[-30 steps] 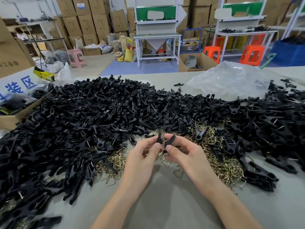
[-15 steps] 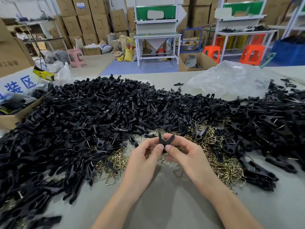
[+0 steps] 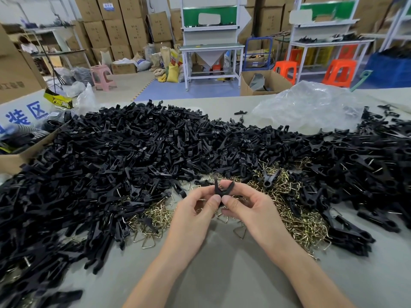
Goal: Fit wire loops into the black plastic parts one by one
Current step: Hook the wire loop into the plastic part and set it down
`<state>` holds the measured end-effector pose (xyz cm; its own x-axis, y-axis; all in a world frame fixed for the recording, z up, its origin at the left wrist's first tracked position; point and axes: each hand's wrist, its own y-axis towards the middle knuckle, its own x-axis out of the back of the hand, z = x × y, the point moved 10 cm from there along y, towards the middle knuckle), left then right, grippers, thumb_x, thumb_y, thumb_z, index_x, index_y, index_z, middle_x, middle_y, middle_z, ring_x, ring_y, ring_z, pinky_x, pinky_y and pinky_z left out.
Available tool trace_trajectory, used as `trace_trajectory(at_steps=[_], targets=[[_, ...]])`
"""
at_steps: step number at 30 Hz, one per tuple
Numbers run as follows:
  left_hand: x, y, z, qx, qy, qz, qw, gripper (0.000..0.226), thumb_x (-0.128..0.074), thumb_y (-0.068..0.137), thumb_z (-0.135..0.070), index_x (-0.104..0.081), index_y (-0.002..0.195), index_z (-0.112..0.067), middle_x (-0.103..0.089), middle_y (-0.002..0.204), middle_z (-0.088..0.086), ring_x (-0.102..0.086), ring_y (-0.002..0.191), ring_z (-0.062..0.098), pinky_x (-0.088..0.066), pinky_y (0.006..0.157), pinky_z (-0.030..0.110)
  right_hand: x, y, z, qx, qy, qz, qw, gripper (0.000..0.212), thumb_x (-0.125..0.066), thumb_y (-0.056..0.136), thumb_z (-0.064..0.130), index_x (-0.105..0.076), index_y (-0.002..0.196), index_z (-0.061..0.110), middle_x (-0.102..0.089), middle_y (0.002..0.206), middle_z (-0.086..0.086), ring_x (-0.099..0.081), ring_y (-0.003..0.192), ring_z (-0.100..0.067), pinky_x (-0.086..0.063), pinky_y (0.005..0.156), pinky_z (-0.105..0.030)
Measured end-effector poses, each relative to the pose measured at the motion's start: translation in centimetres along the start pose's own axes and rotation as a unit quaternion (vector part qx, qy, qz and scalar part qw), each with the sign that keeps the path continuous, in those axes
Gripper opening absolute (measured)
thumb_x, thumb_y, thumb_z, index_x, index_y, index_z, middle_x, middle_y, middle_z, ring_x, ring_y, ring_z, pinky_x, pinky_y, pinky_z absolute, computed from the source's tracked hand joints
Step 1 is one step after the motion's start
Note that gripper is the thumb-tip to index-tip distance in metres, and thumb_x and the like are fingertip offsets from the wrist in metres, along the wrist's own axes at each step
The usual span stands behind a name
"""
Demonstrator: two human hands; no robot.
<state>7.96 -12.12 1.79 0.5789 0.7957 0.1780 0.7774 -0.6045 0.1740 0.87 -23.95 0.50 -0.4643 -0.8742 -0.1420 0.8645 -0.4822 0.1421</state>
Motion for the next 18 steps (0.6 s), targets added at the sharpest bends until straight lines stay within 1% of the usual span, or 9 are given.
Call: trace_trajectory(at_steps=[4, 7, 10, 12, 13, 14, 15, 16, 18], targets=[[0.1, 0.0, -0.2, -0.007, -0.028, 0.004, 1.0, 0.027, -0.063, 0.097, -0.007, -0.069, 0.115, -0.026, -0.077, 0.091, -0.008, -0.07, 0.084, -0.001, -0.048, 0.075, 0.009, -0.1, 0.0, 0.3, 0.016, -0.021, 0.006, 1.0, 0.036, -0.07, 0.091, 0.002, -0.077, 0.106, 0.034, -0.078, 0.105, 0.006, -0.073, 0.099, -0.011, -0.056, 0.083, -0.019], [0.1, 0.1, -0.1, -0.01, -0.031, 0.004, 0.999, 0.03, -0.061, 0.098, -0.002, -0.069, 0.112, -0.027, -0.078, 0.095, -0.008, -0.072, 0.086, 0.003, -0.051, 0.077, 0.013, -0.2, 0.0, 0.4, 0.026, -0.036, 0.009, 0.999, 0.034, -0.071, 0.091, 0.006, -0.076, 0.11, 0.034, -0.077, 0.11, 0.007, -0.071, 0.106, -0.012, -0.053, 0.089, -0.02], [-0.2, 0.2, 0.0, -0.002, -0.045, 0.015, 0.999, 0.039, -0.053, 0.1, 0.002, -0.071, 0.109, -0.031, -0.078, 0.097, -0.005, -0.074, 0.089, 0.011, -0.055, 0.077, 0.018, -0.1, -0.1, 1.0, 0.039, -0.045, 0.008, 0.998, 0.039, -0.07, 0.093, 0.006, -0.077, 0.105, 0.042, -0.078, 0.107, 0.009, -0.072, 0.103, -0.008, -0.052, 0.085, -0.015], [-0.2, 0.2, 0.1, -0.004, -0.027, 0.027, 0.999, 0.044, -0.048, 0.103, 0.001, -0.071, 0.11, -0.037, -0.078, 0.096, -0.007, -0.074, 0.092, 0.011, -0.056, 0.08, 0.02, 0.1, -0.1, 1.0, 0.036, -0.045, 0.005, 0.998, 0.038, -0.07, 0.092, 0.005, -0.077, 0.104, 0.041, -0.078, 0.105, 0.01, -0.072, 0.101, -0.006, -0.052, 0.082, -0.013], [-0.1, 0.2, 0.2, -0.011, 0.013, 0.031, 0.999, 0.044, -0.048, 0.104, -0.003, -0.07, 0.111, -0.04, -0.078, 0.096, -0.011, -0.073, 0.092, 0.008, -0.056, 0.081, 0.021, 0.1, 0.0, 0.8, 0.032, -0.037, 0.001, 0.999, 0.035, -0.071, 0.092, 0.005, -0.076, 0.106, 0.036, -0.078, 0.104, 0.008, -0.073, 0.101, -0.008, -0.052, 0.082, -0.013], [0.0, 0.1, 0.2, -0.032, 0.087, 0.03, 0.995, 0.041, -0.048, 0.104, -0.009, -0.069, 0.114, -0.043, -0.076, 0.095, -0.015, -0.072, 0.091, 0.004, -0.056, 0.083, 0.021, 0.3, 0.1, 0.6, 0.027, -0.03, -0.008, 0.999, 0.034, -0.072, 0.09, 0.005, -0.075, 0.109, 0.033, -0.078, 0.104, 0.007, -0.073, 0.101, -0.01, -0.053, 0.083, -0.014], [0.1, 0.0, -0.1, -0.066, 0.183, 0.027, 0.981, 0.037, -0.049, 0.104, -0.015, -0.066, 0.117, -0.044, -0.073, 0.095, -0.02, -0.068, 0.092, -0.001, -0.053, 0.084, 0.02, 0.7, 0.1, 0.5, 0.022, -0.024, -0.024, 0.999, 0.034, -0.074, 0.089, 0.006, -0.074, 0.11, 0.032, -0.077, 0.104, 0.007, -0.073, 0.1, -0.011, -0.054, 0.083, -0.016], [0.0, -0.2, -0.5, -0.106, 0.275, 0.024, 0.955, 0.031, -0.05, 0.103, -0.021, -0.065, 0.12, -0.042, -0.069, 0.096, -0.024, -0.062, 0.093, -0.005, -0.05, 0.086, 0.02, 1.1, 0.2, 0.4, 0.021, -0.021, -0.043, 0.999, 0.035, -0.076, 0.088, 0.007, -0.074, 0.11, 0.035, -0.076, 0.103, 0.008, -0.073, 0.098, -0.013, -0.055, 0.083, -0.018], [-0.4, -0.4, -1.0, -0.149, 0.381, 0.027, 0.912, 0.025, -0.052, 0.101, -0.032, -0.065, 0.122, -0.034, -0.061, 0.102, -0.025, -0.051, 0.097, -0.003, -0.044, 0.091, 0.026, 1.9, 0.2, 0.6, 0.026, -0.019, -0.071, 0.997, 0.038, -0.078, 0.087, 0.01, -0.073, 0.109, 0.04, -0.073, 0.1, 0.011, -0.073, 0.094, -0.015, -0.057, 0.086, -0.023]])
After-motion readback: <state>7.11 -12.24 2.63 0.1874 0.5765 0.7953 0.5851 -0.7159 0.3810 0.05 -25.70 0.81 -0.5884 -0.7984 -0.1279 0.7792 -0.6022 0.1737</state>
